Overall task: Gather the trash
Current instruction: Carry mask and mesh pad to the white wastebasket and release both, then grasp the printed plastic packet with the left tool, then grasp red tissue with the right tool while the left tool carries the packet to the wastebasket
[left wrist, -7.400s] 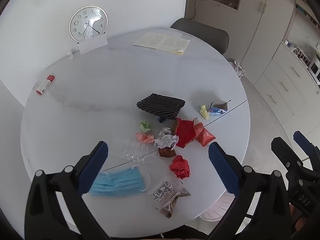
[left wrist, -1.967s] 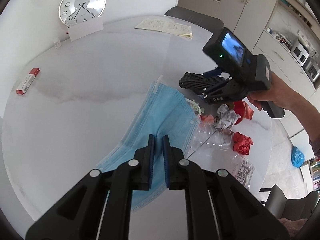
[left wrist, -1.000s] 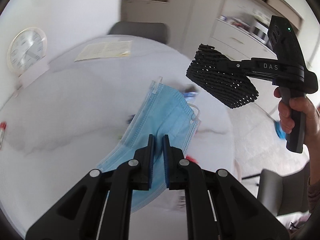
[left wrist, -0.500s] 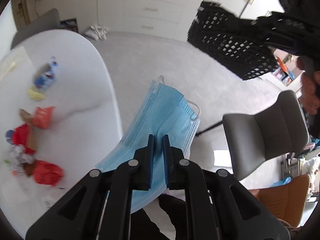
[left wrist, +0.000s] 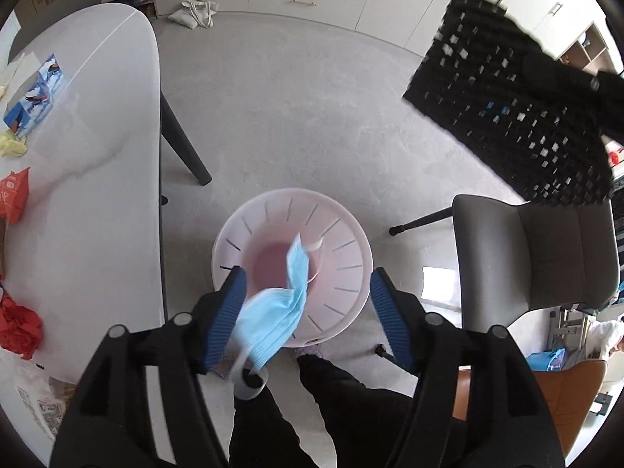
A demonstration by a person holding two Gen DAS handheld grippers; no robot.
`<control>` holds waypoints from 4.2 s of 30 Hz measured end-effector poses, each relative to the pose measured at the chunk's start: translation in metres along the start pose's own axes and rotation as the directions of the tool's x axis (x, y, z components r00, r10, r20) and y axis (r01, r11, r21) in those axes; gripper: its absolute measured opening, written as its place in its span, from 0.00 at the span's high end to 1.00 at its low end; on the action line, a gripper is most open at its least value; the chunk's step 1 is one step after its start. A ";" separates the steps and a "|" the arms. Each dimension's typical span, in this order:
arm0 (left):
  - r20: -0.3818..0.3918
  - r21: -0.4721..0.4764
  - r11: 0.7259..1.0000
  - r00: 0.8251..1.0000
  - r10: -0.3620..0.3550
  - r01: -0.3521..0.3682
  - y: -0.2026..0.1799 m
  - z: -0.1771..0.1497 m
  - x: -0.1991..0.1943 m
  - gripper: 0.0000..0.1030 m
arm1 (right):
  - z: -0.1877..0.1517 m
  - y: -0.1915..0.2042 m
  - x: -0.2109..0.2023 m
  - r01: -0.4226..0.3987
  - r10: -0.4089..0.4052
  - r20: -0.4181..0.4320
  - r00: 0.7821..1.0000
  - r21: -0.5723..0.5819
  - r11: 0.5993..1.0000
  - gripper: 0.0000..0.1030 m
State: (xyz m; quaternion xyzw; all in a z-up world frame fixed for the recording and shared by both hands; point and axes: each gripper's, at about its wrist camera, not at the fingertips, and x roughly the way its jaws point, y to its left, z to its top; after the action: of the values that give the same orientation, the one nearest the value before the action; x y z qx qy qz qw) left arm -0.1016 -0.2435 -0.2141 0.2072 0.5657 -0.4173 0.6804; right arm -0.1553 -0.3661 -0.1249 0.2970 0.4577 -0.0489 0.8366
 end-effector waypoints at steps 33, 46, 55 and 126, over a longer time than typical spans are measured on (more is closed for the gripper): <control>0.153 -0.621 0.747 0.899 0.412 -0.237 0.165 -0.147 -0.202 0.08 | -0.015 0.084 0.098 0.059 -0.089 -0.134 0.987 -0.211 0.976 0.04; 0.112 -0.483 0.850 0.948 0.299 -0.211 0.181 -0.149 -0.145 0.08 | 0.014 0.149 0.089 0.020 -0.050 -0.098 0.994 -0.283 0.959 0.03; 0.037 -0.355 0.905 0.964 0.265 -0.235 0.184 -0.135 -0.093 0.08 | 0.006 0.185 0.098 0.017 -0.058 -0.114 0.992 -0.326 0.945 0.03; 0.149 -0.153 0.981 0.978 0.143 -0.120 0.043 -0.060 -0.111 0.57 | -0.050 0.035 0.140 0.129 -0.197 -0.281 0.939 -0.243 0.962 0.20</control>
State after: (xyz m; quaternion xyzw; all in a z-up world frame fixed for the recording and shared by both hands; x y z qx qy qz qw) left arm -0.1041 -0.1372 -0.1338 0.1609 0.5230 -0.3448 0.7627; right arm -0.0988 -0.2835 -0.2406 0.1671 0.6058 -0.0212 0.7776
